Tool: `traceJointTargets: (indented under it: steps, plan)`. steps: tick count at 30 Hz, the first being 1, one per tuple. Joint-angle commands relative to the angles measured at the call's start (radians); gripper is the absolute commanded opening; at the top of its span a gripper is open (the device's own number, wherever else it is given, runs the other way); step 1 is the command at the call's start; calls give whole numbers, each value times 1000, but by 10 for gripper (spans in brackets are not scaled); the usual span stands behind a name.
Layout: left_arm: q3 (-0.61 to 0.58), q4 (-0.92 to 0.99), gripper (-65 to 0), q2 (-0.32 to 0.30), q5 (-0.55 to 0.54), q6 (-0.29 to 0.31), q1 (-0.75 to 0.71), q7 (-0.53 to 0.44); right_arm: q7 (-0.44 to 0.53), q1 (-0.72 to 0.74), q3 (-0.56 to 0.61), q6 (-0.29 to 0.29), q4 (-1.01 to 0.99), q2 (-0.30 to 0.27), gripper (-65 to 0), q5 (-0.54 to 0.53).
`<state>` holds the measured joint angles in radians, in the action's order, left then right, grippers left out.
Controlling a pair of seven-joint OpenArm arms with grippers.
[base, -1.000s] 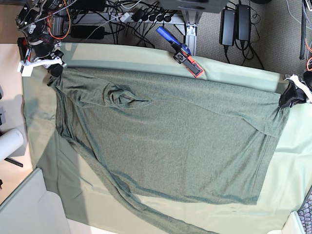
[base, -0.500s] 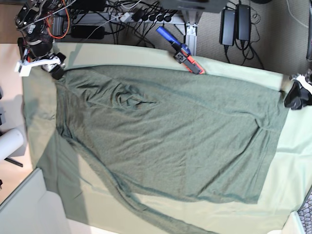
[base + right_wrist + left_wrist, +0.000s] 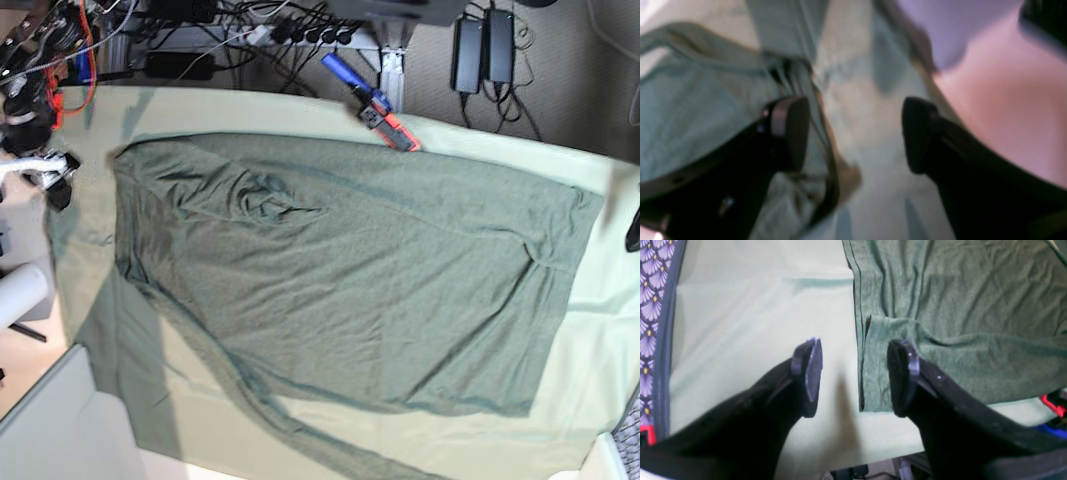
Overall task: Fold the T-shirt properly
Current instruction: 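Open both grippers and withdraw them from the shirt, then reach the right gripper to the shirt's side edge and pinch it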
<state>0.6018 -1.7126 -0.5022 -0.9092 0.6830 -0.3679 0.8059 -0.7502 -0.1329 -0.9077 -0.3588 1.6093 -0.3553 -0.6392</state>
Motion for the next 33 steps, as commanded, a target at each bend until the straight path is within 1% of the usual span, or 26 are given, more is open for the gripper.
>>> traceJointTargets:
  steps: [1,3,6,12,18,23,29,31,33]
  plan:
    - [8,-17,-302,-28,-15,15,5,-24,21,21,-5,-3,18,-27,-220,-6]
    - [8,-17,-302,-34,-15,15,5,-27,22,50,-2,-3,17,-27,-220,13]
    - [8,-17,-302,-43,-15,15,8,-43,29,87,18,-3,8,-27,-220,15]
    - [8,-17,-303,-50,-18,15,42,-42,66,155,105,-3,-47,-27,-220,42]
    - [6,-17,-303,-50,-19,15,53,-43,80,275,185,-3,-150,-26,-220,57]
    - [6,-17,-303,-50,-19,15,55,-47,148,398,299,-3,-298,-24,-220,113]
    - [6,-17,-303,-50,-19,15,55,-51,240,551,484,-3,-495,-22,-220,163]
    - [6,-17,-303,-50,-19,15,55,-51,252,603,544,-3,-548,-8,-220,175]
    - [5,-17,-303,-50,-19,15,55,-50,266,653,604,-3,-591,20,-220,190]
